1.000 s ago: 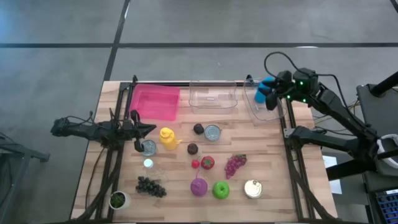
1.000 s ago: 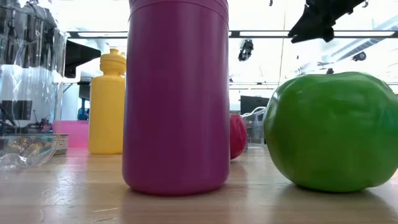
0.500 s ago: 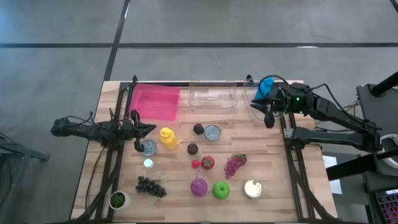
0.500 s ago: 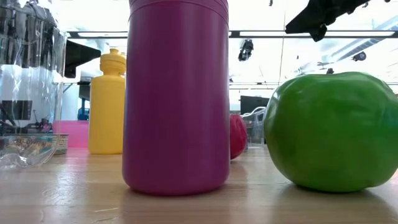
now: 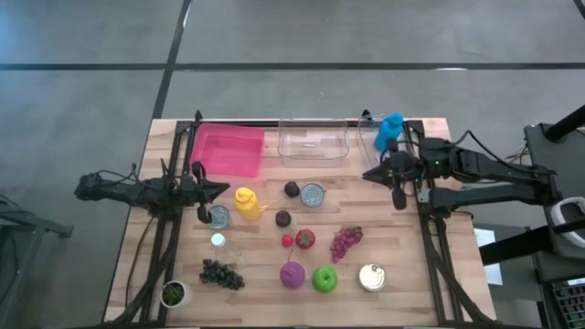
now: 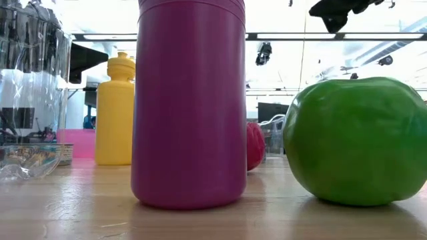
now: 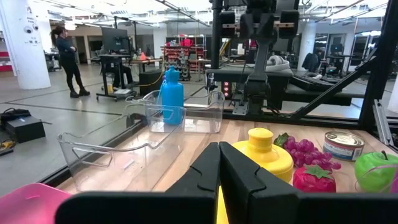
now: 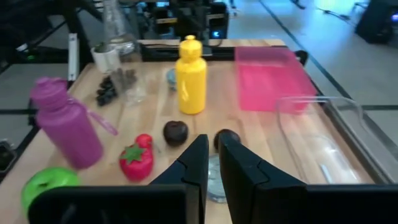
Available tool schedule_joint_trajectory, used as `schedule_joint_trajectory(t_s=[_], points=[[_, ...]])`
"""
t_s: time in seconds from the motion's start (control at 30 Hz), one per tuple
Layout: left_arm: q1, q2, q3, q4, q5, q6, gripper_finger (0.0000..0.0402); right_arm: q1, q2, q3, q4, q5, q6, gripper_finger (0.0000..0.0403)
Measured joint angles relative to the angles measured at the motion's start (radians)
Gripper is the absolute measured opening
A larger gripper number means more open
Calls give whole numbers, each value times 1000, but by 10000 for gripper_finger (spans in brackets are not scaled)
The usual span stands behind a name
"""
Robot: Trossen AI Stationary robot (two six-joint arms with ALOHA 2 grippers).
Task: Pick & Place Food Item
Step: Put the dark blue tuna can into the left transparent bin
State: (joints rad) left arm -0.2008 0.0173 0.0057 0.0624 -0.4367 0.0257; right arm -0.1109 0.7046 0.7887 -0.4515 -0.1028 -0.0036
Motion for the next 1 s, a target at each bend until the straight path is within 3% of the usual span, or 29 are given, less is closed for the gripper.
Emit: schedule_joint_trajectory(t_s=[0.43, 1.0], points=[[0, 0, 0, 0, 0, 0, 12, 74, 63, -2, 14, 0, -12, 31], [0, 0, 0, 0, 0, 0, 12, 74, 128, -2, 49, 0, -58, 31]])
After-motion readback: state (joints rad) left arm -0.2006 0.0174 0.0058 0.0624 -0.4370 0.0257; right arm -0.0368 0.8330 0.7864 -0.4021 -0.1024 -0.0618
